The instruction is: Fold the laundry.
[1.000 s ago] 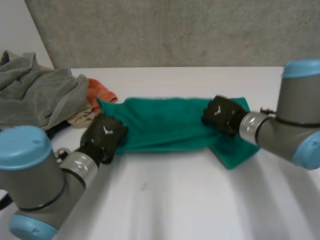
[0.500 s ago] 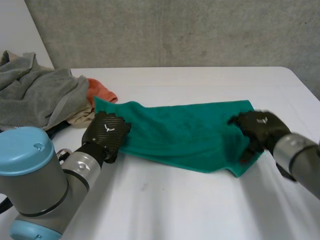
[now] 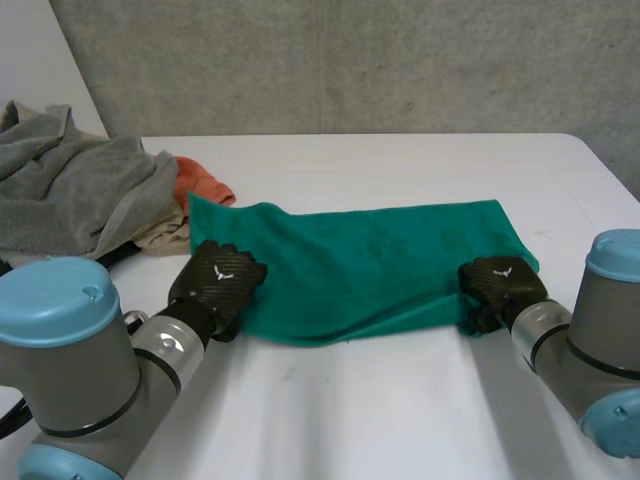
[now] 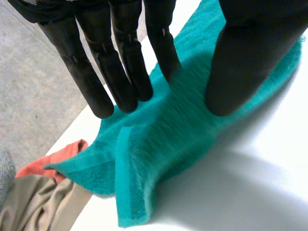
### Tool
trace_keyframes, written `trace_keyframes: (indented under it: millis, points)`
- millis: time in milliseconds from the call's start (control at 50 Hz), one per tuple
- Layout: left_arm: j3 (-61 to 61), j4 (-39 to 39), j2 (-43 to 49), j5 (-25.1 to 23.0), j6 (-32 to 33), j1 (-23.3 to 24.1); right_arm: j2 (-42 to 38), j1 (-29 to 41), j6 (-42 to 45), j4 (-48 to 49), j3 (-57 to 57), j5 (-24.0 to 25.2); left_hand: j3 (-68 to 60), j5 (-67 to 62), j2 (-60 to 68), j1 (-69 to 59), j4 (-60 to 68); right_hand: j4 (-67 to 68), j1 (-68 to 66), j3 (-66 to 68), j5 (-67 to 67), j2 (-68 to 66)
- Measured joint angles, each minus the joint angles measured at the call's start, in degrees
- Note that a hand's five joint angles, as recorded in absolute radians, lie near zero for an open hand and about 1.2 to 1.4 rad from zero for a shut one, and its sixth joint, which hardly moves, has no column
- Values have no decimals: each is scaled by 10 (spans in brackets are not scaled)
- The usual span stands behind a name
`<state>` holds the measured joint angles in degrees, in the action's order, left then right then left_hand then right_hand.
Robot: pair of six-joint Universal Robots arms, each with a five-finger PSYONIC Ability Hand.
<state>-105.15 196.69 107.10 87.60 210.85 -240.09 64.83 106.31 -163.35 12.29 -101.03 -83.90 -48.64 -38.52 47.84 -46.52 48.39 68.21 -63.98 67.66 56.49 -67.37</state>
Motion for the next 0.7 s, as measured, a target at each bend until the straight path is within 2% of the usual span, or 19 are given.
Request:
trace_keyframes:
  millis: [20,40,60,80,120,160,180,240,320,440,560,700]
  points:
    - [1,-6,0,0,-2,-2,4,-2,2,2,0,0,48,40,-42,41,-40,0,0,0,0,0]
    - [3,-17,-1,-1,-4,-6,9,-6,6,4,-1,1,146,148,-147,152,-148,1,0,0,0,0]
    - [4,-22,-1,-1,-6,-9,11,-7,8,4,-1,1,146,148,-147,152,-148,1,0,0,0,0]
    - [6,-34,-2,-2,-10,-16,16,-12,15,5,-3,3,222,226,-220,222,-226,1,0,0,0,0]
    - [10,-58,-6,-4,-19,-33,24,-23,30,3,-6,5,283,283,-276,273,-283,1,0,0,0,0]
    - [10,-58,-6,-4,-19,-33,24,-23,30,3,-6,5,283,283,-276,273,-283,1,0,0,0,0]
    - [16,-94,-14,-12,-38,-66,29,-39,56,-2,-9,9,351,355,-342,331,-352,1,0,0,0,0]
    - [18,-120,-22,-35,-57,-103,27,-52,77,-8,-10,17,356,356,-347,333,-357,1,0,0,0,0]
    - [18,-142,-25,-96,-77,-159,20,-62,97,-20,-9,31,351,350,-342,328,-349,1,0,0,0,0]
    - [18,-145,-7,-168,-75,-206,17,-56,100,-29,-7,43,314,310,-305,289,-310,1,0,0,0,0]
    - [36,-126,36,-185,-40,-215,21,-46,94,-30,-9,44,237,234,-229,212,-233,1,0,0,2,0]
    - [64,-110,87,-189,7,-203,24,-45,94,-29,-16,45,229,226,-223,209,-225,1,0,0,2,0]
